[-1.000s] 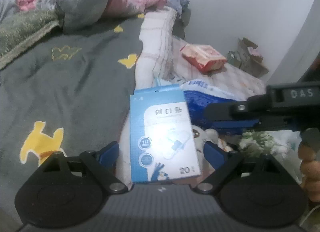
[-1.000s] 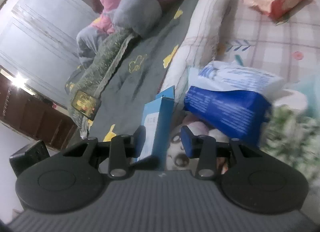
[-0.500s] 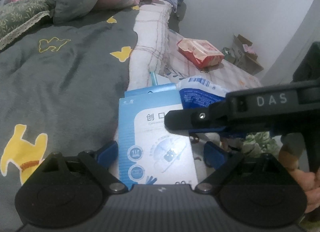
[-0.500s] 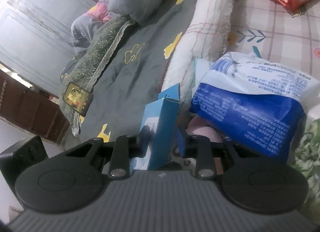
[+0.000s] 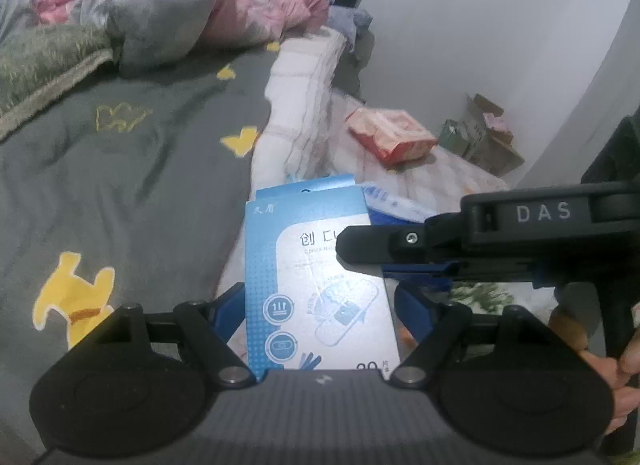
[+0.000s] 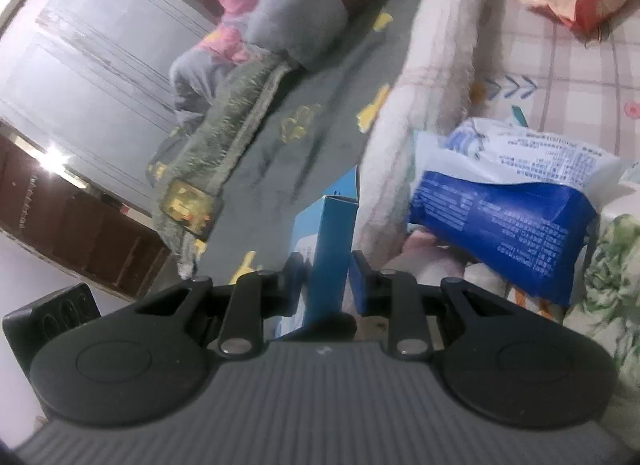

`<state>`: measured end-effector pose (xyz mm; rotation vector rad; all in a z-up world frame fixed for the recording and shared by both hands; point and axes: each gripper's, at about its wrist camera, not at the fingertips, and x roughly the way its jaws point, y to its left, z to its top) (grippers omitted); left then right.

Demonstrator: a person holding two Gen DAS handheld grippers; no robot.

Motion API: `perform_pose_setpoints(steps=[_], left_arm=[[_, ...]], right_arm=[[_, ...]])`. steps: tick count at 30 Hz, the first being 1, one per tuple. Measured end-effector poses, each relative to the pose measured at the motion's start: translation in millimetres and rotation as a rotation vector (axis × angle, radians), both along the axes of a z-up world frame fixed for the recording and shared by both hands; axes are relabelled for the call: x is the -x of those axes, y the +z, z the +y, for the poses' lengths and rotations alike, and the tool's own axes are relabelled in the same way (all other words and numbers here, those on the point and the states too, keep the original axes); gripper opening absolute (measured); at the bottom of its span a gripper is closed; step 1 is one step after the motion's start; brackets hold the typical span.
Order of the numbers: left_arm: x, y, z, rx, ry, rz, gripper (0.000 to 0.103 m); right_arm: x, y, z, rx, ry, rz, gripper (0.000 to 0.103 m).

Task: Organize soft objects
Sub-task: 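Reach the right tool to the blue bandage box and grasp it, then carry the blue bandage box into the cardboard box and release it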

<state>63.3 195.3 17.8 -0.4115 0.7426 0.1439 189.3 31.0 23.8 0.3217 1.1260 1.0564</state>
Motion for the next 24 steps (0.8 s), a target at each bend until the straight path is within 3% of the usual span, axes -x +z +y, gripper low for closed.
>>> perform_pose_setpoints(steps=[11, 17, 24], left_arm=[[-1.5, 57.5, -57.4, -0.1, -0.079, -0.091, 0.08], [-32.5, 78.6, -111.8, -0.131, -0.206, -0.115, 0.08], [-92.3, 87.8, -210.2, -0.168, -0.436, -0.109, 0.08]], right_arm=[[12.9, 49.8, -77.2, -0.129, -0.083, -0.079, 0.023], [7.1, 63.1, -154.8, -0.163, -0.213, -0.099, 0.023], [-14.4, 66.6, -273.5, -0.174, -0.41, -0.11, 0.023]])
